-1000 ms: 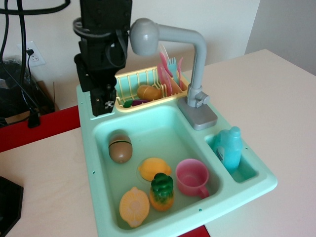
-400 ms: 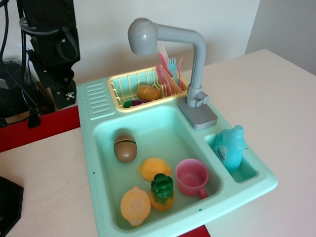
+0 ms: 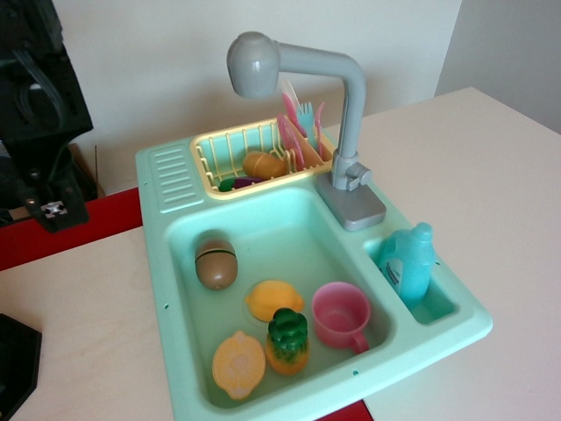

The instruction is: Turn faucet front to right

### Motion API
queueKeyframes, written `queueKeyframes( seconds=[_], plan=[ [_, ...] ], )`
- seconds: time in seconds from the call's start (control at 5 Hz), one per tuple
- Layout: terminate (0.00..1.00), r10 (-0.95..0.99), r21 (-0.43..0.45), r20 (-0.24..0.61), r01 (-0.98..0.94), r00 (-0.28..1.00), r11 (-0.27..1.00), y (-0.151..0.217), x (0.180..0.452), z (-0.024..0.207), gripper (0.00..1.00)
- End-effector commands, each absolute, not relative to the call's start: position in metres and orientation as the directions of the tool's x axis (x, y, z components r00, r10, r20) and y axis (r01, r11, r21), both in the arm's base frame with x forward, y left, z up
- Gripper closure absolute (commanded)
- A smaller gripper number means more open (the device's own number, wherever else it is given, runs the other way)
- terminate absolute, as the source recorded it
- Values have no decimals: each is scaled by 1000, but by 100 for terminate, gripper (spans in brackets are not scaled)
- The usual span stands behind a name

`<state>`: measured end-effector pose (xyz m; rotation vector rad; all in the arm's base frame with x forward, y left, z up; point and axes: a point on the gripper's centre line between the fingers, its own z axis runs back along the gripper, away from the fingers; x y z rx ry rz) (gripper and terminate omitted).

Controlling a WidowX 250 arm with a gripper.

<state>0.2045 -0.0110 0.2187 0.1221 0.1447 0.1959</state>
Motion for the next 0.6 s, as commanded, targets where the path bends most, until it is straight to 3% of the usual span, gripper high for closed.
queueKeyframes(
  seconds=[0.0,0.2,0.4],
  plan=[
    [0,180,111,-90,-169,980,979,-12,192,232,0],
    [0,78,78,-92,-71,993,994,-10,193,233,0],
    [100,-69,89,-110,79,992,993,-4,195,237,0]
  ],
)
